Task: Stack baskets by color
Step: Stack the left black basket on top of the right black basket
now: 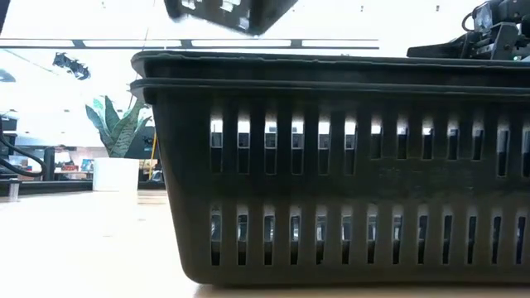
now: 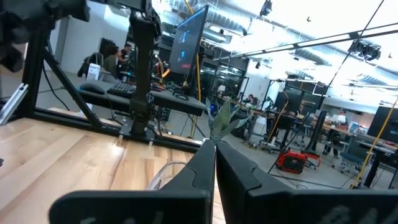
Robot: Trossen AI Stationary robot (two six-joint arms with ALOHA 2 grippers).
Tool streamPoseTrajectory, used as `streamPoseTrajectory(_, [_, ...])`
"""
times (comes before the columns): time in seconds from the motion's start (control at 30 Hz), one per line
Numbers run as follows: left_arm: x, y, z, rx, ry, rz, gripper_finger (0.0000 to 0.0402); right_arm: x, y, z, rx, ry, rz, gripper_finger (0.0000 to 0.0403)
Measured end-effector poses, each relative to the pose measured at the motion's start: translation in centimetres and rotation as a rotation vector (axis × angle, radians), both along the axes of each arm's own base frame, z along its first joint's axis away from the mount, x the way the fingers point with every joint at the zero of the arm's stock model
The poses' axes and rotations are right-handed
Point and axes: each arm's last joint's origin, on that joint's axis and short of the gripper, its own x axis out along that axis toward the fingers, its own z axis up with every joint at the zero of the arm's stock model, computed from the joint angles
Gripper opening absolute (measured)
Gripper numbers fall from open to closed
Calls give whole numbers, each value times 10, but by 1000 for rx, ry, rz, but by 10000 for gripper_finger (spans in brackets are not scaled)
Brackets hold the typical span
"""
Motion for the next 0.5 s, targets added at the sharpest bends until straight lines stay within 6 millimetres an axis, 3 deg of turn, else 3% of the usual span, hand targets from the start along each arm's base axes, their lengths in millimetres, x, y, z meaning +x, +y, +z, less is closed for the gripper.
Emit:
streamPoseTrajectory(0.23, [28,-6,-14,53,151,34,1,0,0,0,-1,-4,1,22])
streamPoseTrajectory(0.5, [42,-5,-20,82,242,47,1,1,0,0,0,-1,0,22])
